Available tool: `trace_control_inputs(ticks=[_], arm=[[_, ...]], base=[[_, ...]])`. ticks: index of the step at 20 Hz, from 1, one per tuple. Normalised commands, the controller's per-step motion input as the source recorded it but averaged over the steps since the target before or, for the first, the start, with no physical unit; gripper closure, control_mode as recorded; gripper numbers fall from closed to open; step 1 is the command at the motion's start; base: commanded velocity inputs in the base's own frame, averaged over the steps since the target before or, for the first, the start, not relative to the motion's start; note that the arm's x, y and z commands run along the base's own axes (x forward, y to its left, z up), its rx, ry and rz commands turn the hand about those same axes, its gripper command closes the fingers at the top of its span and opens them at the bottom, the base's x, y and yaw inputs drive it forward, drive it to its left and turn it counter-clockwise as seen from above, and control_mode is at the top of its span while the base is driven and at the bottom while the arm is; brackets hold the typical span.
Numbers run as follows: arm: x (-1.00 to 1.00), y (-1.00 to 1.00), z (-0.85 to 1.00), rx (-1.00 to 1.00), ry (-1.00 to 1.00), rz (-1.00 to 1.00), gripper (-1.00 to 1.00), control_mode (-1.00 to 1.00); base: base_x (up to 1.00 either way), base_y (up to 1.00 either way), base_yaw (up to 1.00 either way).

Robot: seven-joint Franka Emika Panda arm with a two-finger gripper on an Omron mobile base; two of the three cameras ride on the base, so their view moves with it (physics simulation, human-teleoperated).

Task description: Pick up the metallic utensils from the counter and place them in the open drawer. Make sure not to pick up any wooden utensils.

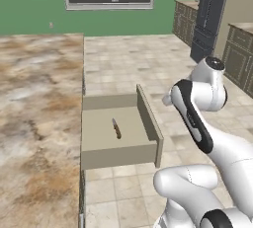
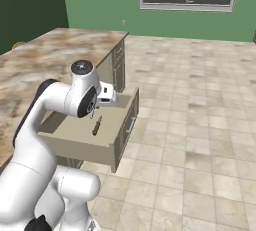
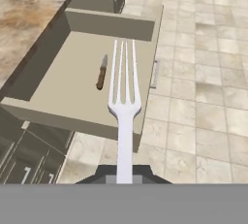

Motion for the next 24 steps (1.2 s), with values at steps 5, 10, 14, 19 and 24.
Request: trace_control_inputs(ticks=[5, 10, 14, 19, 24], arm=[[0.19, 0.35, -0.32, 0.0, 0.04, -0.03, 1.0, -1.0], [0.13, 0.33, -0.15, 0.02, 0.05, -0.06, 1.0, -1.0], [0.36, 0.32, -0.06, 0.06, 0.11, -0.1, 1.0, -1.0], [0.36, 0.2, -0.03, 0.15, 0.13, -0.09, 1.0, -1.0], [0.3, 0.14, -0.29, 0.05, 0.04, -0.02, 1.0, -1.0]], base=[[0.0, 0.0, 0.0], [0.0, 0.0, 0.0], [0.0, 0.0, 0.0], [0.0, 0.0, 0.0], [0.0, 0.0, 0.0]])
